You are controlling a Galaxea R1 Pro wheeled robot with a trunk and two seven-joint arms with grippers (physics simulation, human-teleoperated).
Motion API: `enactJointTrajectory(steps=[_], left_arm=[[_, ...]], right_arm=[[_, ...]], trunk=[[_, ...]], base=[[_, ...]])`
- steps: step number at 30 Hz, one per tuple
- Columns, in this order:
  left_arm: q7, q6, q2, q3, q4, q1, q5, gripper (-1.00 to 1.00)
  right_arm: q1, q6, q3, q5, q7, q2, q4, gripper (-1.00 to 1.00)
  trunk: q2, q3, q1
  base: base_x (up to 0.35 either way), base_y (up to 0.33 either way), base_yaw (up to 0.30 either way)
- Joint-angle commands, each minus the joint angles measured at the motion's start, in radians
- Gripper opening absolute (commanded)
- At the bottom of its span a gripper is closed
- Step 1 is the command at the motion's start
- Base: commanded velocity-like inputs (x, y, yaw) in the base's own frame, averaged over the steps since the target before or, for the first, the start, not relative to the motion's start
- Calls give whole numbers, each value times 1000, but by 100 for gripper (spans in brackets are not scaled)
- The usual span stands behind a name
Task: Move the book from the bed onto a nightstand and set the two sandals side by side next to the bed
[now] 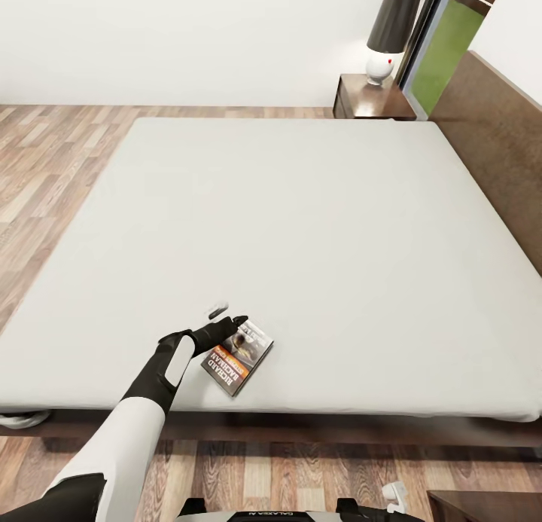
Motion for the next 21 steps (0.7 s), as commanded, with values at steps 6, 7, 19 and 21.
enactJointTrajectory(steps=[6, 7, 19, 21], left_arm=[[-3, 9, -1, 6, -1, -1, 4, 100], [-3, 9, -1, 6, -1, -1, 4, 100], [-3, 9, -1, 6, -1, -1, 4, 100], [-2, 9, -1, 7, -1, -1, 4, 100]], right_arm=[[0, 9, 5, -10, 0, -1, 0, 100], [0, 9, 5, -10, 0, -1, 0, 100], [0, 9, 5, -10, 0, -1, 0, 100], [0, 9, 5, -10, 0, -1, 0, 100]], trunk=[[0, -1, 0], [0, -1, 0], [0, -1, 0], [0, -1, 0]], base=[[0, -124, 0], [0, -23, 0], [-42, -4, 0], [-217, 0, 0]])
